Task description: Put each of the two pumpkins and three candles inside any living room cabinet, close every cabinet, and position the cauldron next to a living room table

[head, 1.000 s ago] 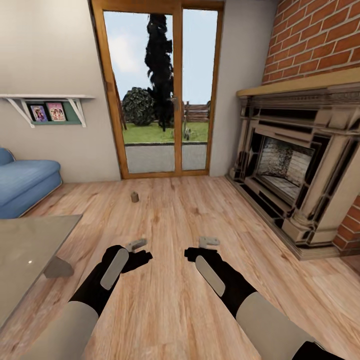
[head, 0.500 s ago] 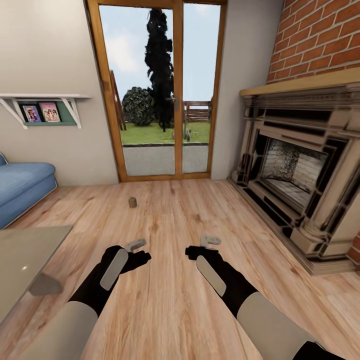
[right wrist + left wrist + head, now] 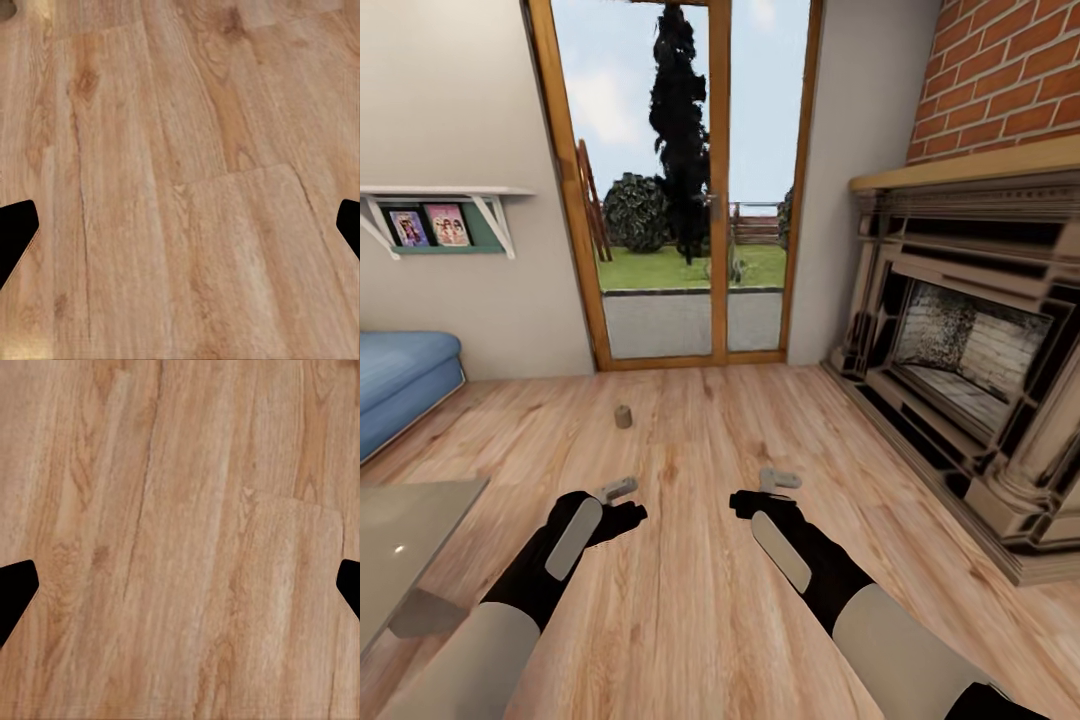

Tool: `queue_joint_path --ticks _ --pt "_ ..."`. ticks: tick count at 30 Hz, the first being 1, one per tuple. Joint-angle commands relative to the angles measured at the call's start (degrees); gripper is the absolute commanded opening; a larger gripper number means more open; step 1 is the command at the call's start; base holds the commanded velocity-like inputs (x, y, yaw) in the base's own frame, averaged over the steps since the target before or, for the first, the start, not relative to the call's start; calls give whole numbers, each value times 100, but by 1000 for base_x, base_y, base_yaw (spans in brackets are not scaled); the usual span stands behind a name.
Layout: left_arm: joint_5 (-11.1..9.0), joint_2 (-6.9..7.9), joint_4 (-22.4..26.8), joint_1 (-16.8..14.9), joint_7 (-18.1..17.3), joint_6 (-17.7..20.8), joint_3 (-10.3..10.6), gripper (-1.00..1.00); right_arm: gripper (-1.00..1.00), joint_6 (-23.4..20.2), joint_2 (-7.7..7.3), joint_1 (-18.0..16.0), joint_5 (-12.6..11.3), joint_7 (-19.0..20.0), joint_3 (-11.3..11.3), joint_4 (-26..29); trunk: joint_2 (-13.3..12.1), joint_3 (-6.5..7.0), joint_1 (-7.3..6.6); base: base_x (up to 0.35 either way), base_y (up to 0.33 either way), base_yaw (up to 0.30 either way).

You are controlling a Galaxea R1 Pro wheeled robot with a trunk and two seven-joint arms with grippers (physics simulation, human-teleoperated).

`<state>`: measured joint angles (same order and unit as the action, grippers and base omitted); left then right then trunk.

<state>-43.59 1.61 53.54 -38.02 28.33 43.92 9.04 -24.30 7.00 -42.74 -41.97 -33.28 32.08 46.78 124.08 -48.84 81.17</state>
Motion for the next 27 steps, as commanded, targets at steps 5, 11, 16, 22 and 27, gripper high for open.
queue_joint_path --ticks 5,11,16,22,27 --pt "-54 14 7 -4 57 1 19 100 100 -15 -14 -6 -39 -40 11 7 2 -6 3 341 111 -37" --pt "-53 15 7 -4 57 0 19 100 100 -15 -17 -6 -39 -38 11 8 2 -6 3 341 119 -74" --pt "-53 15 7 -4 58 -4 19 100 100 -19 -22 -6 -39 -38 9 9 2 -6 3 341 119 -85" --pt "-53 15 7 -4 58 -6 19 100 100 -15 -31 -6 -37 -38 9 7 2 -6 3 341 111 -89" --pt "-53 15 7 -4 58 -21 19 100 100 -15 -26 -6 -38 -38 14 7 2 -6 3 341 41 -89"
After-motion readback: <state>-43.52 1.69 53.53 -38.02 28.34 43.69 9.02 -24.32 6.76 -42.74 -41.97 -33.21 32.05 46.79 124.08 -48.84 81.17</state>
